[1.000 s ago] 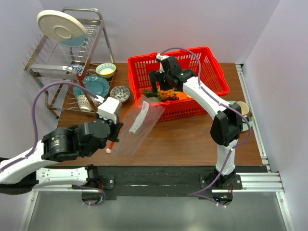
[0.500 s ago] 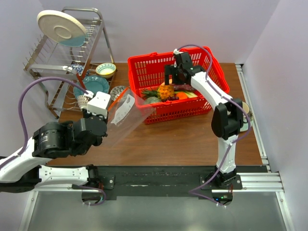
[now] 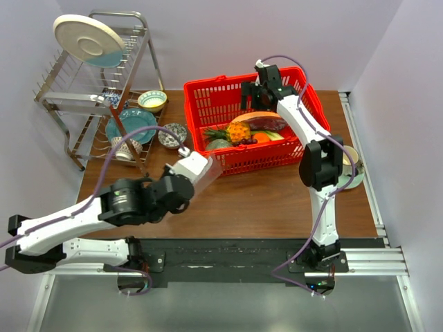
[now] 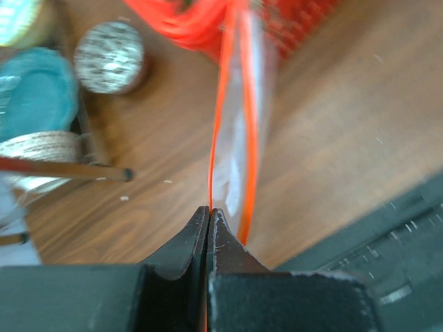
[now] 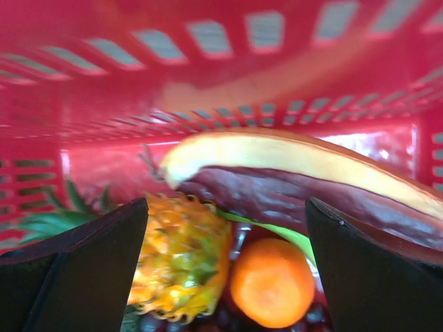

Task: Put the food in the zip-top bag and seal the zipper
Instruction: Adjust the bin at the center of the board.

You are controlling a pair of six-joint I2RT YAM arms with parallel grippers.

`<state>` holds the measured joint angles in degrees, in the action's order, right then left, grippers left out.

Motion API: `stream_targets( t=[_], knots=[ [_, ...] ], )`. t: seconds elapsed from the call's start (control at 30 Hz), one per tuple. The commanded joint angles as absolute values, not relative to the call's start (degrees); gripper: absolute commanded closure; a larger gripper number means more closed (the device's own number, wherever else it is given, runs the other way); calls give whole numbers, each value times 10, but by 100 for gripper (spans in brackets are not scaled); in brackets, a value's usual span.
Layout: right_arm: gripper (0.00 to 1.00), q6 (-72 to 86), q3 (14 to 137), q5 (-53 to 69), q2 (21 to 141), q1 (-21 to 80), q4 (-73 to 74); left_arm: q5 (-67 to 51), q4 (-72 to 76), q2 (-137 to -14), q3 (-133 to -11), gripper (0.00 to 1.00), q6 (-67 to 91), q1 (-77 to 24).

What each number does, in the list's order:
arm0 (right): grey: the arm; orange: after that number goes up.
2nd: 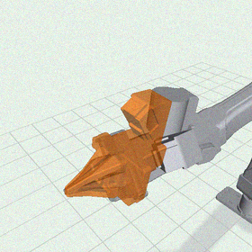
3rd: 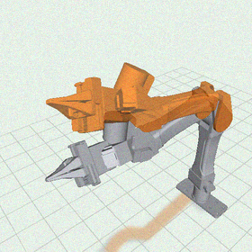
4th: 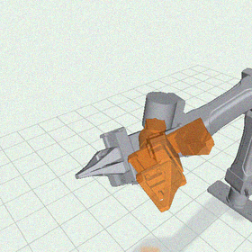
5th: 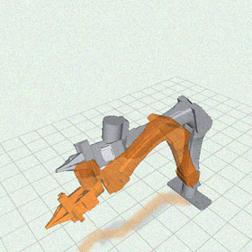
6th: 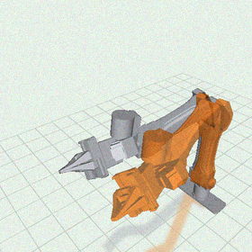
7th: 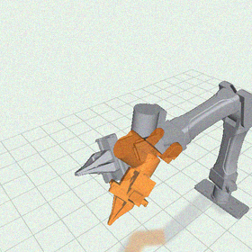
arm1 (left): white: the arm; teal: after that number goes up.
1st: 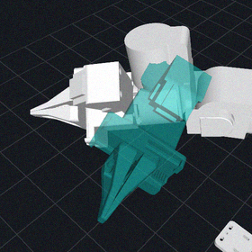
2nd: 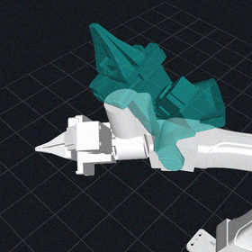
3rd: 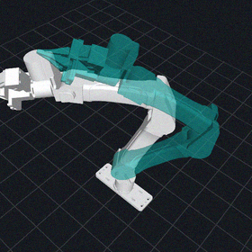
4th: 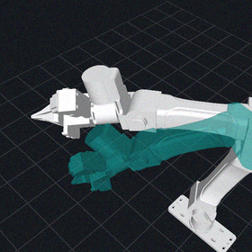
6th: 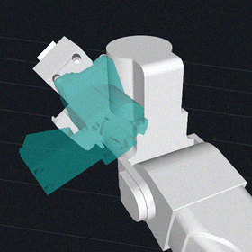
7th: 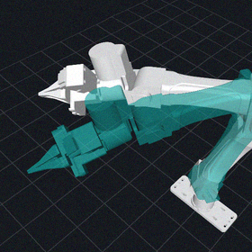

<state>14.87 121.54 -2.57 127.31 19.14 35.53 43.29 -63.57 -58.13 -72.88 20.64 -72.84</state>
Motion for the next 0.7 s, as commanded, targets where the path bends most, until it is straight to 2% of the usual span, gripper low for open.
stream_targets(
  t=[0.0,0.17,0.3,0.4,0.6,0.67],
  knots=[
    [1,176,1225,-3,1281,194,322,317,-550,-563,-707,100,156,-729],
    [1,228,1197,82,1309,195,257,175,-490,-531,-708,100,110,-729],
    [2,222,1217,112,1367,206,259,129,-469,-499,-713,100,94,-729],
    [2,198,1249,108,1395,216,304,131,-467,-485,-716,100,91,-729],
    [1,184,1196,54,1383,231,324,179,-467,-465,-752,100,91,-729],
    [1,176,1161,32,1357,235,323,233,-479,-463,-772,100,103,-729]
  ],
)
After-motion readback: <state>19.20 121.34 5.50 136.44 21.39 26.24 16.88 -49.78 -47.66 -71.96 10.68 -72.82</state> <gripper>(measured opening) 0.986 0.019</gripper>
